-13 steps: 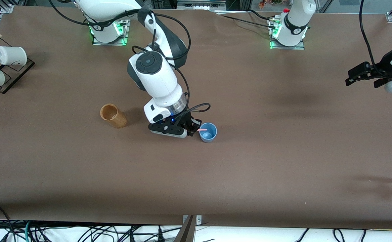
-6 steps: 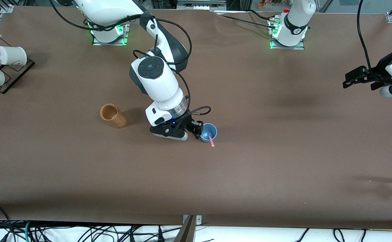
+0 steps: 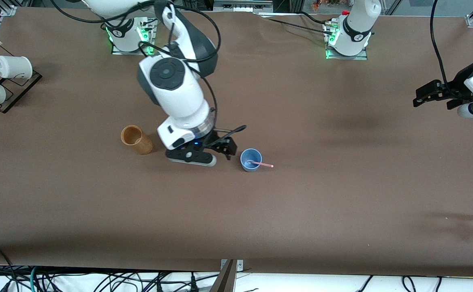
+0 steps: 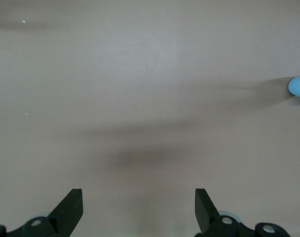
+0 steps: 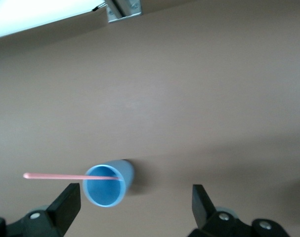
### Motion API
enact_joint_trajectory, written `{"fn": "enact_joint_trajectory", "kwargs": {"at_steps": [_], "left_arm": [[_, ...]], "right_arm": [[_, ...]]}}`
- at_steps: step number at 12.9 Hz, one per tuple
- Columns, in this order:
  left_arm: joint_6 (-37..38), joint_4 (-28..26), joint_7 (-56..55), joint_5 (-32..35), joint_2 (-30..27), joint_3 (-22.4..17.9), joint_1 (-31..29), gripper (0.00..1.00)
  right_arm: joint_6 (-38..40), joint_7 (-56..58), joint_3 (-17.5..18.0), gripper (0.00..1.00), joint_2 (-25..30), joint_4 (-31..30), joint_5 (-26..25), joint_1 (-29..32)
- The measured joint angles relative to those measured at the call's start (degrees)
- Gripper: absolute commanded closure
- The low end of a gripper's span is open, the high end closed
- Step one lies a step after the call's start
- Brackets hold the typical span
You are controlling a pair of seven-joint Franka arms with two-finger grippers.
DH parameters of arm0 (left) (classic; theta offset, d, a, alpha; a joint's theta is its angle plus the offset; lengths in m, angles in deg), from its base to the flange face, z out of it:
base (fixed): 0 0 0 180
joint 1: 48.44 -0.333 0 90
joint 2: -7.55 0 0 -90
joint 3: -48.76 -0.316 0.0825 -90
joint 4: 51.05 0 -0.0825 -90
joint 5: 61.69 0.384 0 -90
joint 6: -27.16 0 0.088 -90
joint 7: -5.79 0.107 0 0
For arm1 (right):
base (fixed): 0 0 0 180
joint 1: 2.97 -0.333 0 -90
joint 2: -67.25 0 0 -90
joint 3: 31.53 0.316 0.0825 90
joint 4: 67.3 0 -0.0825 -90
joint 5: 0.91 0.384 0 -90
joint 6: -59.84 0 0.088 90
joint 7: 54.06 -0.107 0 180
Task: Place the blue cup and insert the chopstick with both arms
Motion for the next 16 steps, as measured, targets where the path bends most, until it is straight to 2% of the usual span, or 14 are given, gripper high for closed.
{"fn": "enact_joint_trajectory", "kwargs": {"at_steps": [4, 7, 9, 11, 13, 16], "left_arm": [[-0.03, 0.15, 0.00, 0.00, 0.43, -0.17, -0.17, 0.00], [-0.04, 0.25, 0.00, 0.00, 0.63, -0.13, -0.19, 0.00], [-0.04, 0.29, 0.00, 0.00, 0.73, -0.14, -0.20, 0.00], [-0.04, 0.31, 0.00, 0.00, 0.78, -0.17, -0.24, 0.00], [-0.05, 0.33, 0.00, 0.00, 0.97, -0.17, -0.25, 0.00], [-0.05, 0.37, 0.00, 0.00, 1.25, -0.17, -0.25, 0.00]], "right_arm": [[10.77, 14.98, -1.55, 0.00, 6.39, -1.74, -0.01, 5.68], [13.58, 25.40, -1.12, 0.00, 17.27, -11.90, 0.04, 12.33], [15.54, 30.57, 0.71, 0.00, 24.77, -19.18, 0.04, 17.51], [18.42, 35.92, 1.98, 0.00, 30.33, -23.81, 0.55, 22.26], [21.24, 38.79, 2.14, 0.00, 33.06, -25.55, 3.01, 25.44], [22.81, 39.07, 2.13, 0.00, 33.25, -25.71, 3.73, 26.77]]}}
